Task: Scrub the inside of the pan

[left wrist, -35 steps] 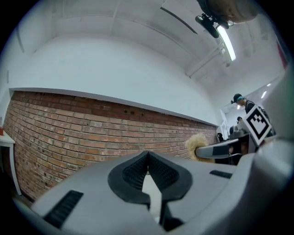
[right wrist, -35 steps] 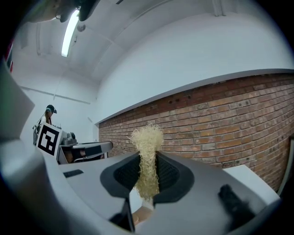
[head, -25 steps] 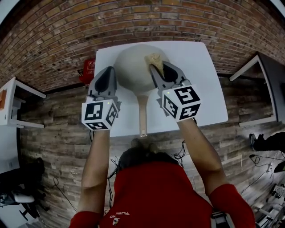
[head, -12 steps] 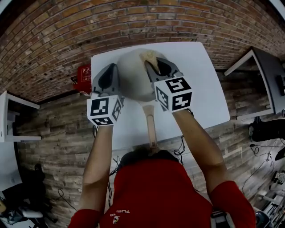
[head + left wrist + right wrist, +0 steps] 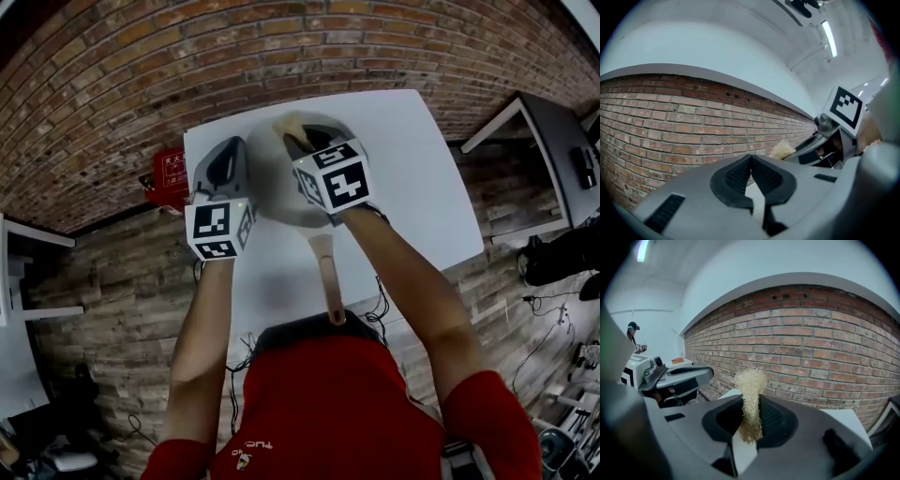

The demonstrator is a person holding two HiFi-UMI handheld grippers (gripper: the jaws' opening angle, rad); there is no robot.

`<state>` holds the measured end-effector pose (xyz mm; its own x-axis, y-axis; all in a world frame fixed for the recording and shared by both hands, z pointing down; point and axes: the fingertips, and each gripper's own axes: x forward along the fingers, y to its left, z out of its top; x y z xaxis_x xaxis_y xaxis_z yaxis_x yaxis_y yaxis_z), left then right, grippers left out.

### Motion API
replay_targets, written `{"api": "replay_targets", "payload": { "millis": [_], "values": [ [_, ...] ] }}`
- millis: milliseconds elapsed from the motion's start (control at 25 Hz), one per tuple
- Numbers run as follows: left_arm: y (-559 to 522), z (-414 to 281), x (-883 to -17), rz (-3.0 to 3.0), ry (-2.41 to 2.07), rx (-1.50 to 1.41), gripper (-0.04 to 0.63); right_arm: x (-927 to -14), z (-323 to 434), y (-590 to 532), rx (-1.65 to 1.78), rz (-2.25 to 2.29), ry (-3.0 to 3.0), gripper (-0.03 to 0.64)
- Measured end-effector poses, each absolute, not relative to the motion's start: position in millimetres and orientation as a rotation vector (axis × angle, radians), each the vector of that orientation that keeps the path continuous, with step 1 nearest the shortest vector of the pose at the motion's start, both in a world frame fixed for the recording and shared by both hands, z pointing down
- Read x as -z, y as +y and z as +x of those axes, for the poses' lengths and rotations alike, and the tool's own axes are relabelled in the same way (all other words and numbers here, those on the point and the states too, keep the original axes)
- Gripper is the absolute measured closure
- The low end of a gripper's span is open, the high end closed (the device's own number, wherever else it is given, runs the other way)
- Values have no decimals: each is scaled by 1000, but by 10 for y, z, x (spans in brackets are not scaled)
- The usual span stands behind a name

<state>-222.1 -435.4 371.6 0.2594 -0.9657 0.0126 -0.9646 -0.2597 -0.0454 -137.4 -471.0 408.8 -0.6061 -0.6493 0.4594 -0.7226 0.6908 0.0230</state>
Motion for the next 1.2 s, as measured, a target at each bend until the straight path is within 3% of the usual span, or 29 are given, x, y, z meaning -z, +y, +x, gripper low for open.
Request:
{"api": "replay_targets", "payload": {
  "millis": [960,1200],
  "values": [
    [-4719,-2452,-4298,-2490,1991,194,581,-5300,-1823,-5210,-383,880,-2231,531],
    [-4726,-2488,-4326,-2484,2011,188,581,-5403,-1587,-5321,-374,926,-2166,529]
  ]
}}
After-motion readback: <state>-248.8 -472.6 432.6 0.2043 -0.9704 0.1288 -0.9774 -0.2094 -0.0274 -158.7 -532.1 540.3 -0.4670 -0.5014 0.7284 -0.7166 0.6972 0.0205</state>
